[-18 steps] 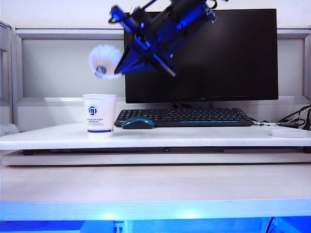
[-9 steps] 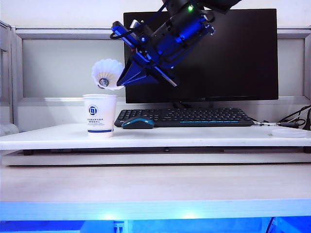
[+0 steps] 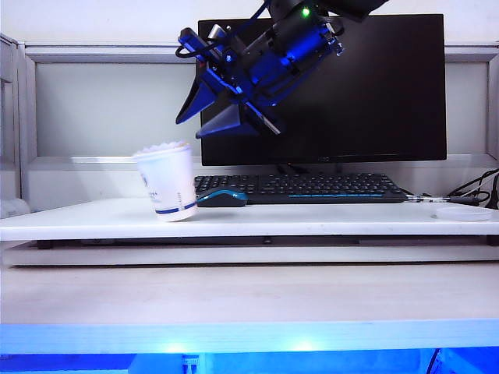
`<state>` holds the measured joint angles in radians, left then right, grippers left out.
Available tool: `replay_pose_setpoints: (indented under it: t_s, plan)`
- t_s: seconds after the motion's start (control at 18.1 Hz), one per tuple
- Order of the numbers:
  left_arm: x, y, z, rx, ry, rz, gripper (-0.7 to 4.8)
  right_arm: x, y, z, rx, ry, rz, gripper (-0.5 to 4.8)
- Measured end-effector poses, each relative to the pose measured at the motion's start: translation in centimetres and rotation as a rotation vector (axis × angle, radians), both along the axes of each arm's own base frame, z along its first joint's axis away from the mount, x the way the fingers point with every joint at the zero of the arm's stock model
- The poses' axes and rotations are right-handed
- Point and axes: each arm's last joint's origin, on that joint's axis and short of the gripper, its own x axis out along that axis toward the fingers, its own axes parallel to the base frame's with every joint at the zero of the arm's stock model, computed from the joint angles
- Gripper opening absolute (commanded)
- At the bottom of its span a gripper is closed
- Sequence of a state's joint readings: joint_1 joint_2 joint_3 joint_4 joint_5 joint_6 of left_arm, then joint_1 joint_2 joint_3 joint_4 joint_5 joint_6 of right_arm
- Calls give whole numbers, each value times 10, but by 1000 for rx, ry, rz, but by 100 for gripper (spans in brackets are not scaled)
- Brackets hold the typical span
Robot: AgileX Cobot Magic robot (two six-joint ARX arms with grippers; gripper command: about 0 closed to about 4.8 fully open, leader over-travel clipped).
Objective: Pick up the badminton from the table and put it into the white paper cup.
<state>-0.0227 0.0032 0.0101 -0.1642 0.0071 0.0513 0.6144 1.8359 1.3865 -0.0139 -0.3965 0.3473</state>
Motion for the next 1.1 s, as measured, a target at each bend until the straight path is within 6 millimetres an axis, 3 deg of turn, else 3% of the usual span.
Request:
replay_pose_setpoints:
  t_s: [0.17, 0.28, 0.39, 0.55, 0.88, 1.1]
  plan:
    - [0, 0, 0, 0, 0, 0, -5, 1, 0, 1, 3, -12, -9, 176]
    - [0, 0, 0, 0, 0, 0, -5, 3, -2, 3, 15, -28, -17, 226]
    - [0, 0, 0, 0, 0, 0, -5, 5, -4, 4, 26, -44, -23, 238]
    - [0, 0, 0, -2, -1, -12, -5, 8, -5, 8, 43, -71, -32, 359]
    - [0, -2, 0, -8, -3, -52, -5, 18, -8, 45, 52, -178, -62, 384]
    - [0, -3, 1, -18, -8, -116, -4, 18, -21, 77, 5, -247, -104, 420]
